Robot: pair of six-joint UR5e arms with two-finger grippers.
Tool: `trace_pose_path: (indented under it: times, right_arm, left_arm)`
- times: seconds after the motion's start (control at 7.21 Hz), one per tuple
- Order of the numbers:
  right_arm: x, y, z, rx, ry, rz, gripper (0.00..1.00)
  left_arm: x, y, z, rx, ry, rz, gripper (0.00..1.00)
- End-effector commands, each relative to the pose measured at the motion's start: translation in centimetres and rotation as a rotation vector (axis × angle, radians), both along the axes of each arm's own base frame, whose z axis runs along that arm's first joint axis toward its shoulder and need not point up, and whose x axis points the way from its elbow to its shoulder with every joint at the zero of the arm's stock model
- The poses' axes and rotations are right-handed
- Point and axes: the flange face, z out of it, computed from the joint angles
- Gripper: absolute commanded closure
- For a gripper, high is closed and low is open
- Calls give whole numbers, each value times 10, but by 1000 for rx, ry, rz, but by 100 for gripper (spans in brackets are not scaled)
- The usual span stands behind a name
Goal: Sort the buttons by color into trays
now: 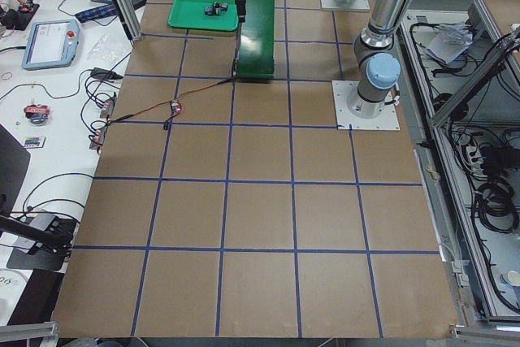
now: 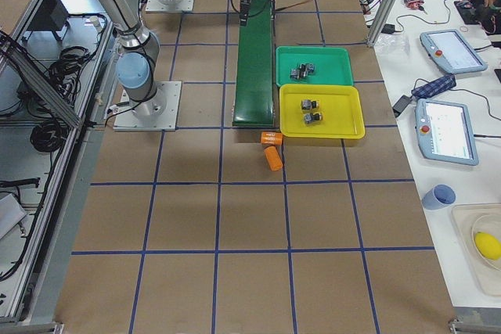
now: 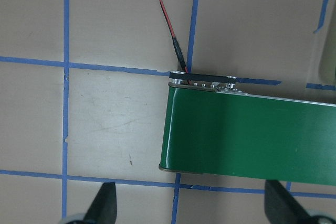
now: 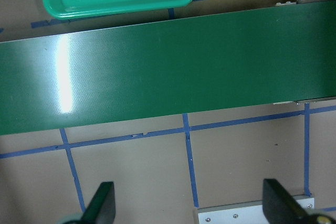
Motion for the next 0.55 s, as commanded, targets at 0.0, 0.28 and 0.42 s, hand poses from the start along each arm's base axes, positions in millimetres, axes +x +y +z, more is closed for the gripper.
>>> trace_pose_path:
  times: [0.0, 0.28, 0.42]
  right_arm:
    - [0, 0, 0, -2, 6, 0, 0]
    - [0, 1, -1, 1, 6, 3, 0]
    - [0, 1, -1, 6, 7, 5, 0]
  left_arm:
    - [0, 0, -2, 0, 2, -4, 0]
    - [-2, 5, 4, -11, 0, -7, 0]
    - [-2, 6, 6, -14, 1, -7, 0]
